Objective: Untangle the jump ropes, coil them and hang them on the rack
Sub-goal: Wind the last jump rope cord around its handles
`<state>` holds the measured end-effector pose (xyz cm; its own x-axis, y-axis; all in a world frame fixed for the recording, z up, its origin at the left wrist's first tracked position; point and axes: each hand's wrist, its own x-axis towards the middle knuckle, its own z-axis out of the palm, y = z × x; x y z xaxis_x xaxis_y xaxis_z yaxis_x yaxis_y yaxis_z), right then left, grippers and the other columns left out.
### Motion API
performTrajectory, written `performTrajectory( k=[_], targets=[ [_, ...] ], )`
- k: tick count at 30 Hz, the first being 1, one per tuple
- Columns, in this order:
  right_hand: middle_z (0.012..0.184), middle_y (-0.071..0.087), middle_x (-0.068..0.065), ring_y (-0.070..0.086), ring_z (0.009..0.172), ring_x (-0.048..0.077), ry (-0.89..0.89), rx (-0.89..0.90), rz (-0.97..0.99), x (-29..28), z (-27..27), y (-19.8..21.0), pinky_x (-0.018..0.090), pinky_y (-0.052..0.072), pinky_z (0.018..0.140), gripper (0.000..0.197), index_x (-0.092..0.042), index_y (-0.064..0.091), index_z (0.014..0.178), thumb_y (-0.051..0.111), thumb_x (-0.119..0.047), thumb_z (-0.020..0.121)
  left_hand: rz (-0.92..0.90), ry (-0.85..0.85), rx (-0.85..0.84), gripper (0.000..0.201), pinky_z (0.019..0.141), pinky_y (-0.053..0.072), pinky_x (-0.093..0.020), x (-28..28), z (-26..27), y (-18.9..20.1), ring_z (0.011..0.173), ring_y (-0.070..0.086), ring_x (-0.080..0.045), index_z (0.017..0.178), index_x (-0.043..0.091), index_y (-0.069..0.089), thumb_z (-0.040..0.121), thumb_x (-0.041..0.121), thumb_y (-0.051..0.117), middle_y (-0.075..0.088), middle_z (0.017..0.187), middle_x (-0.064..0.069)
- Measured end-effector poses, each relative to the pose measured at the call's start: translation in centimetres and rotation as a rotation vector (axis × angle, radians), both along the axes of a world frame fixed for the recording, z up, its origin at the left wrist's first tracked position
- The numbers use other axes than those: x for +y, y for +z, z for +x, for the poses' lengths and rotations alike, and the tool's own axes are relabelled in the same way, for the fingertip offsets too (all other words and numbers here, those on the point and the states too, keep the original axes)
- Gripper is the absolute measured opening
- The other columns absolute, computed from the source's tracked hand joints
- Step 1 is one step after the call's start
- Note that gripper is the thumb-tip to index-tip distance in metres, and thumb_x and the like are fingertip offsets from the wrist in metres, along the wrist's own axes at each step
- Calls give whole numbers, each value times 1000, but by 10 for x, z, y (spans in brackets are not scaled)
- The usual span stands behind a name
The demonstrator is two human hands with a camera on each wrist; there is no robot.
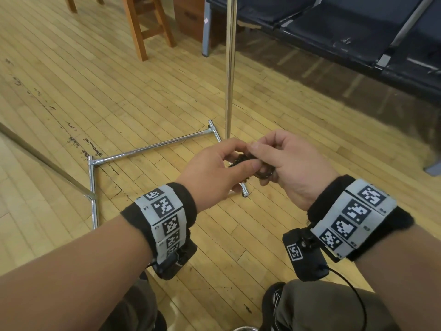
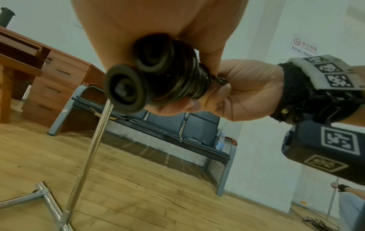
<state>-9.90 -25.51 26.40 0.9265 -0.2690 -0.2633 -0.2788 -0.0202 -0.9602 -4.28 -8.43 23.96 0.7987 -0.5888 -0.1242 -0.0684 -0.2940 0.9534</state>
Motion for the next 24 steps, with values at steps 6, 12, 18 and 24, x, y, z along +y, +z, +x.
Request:
performTrajectory(
  k=[6, 12, 18, 24],
  targets=[
    [94, 75, 17, 74, 80, 21, 82, -18, 180, -11, -2, 12, 28, 60, 64, 13, -5, 75, 102, 64, -9, 99, -57, 43, 51, 4, 57, 57, -39, 0, 4, 0, 75, 78, -25, 100, 47, 71, 96, 47, 71, 73, 99, 1],
    [85, 77, 7, 78, 81, 31, -60, -63, 33, -8, -5, 6, 33, 61, 60, 16, -18, 66, 115, 64, -12, 101, -95, 110, 116, 4, 53, 57, -34, -2, 5, -2, 71, 78, -22, 98, 45, 71, 96, 49, 71, 76, 93, -1],
    [108, 76, 23, 76, 100, 39, -98, -203, 406, -9, 3, 7, 35, 63, 83, 30, -2, 57, 122, 63, 9, 94, -259, 265, 432, 13, 49, 51, -32, -5, 12, -2, 69, 74, -26, 102, 30, 72, 97, 42, 74, 76, 103, -12],
    [95, 80, -1, 78, 85, 18, 26, -252, -187, -1, 1, 6, 30, 64, 71, 19, -25, 72, 112, 72, -15, 96, -221, 303, 348, 17, 50, 52, -32, -9, 6, -7, 72, 79, -27, 106, 30, 68, 97, 43, 75, 75, 98, -8]
  ],
)
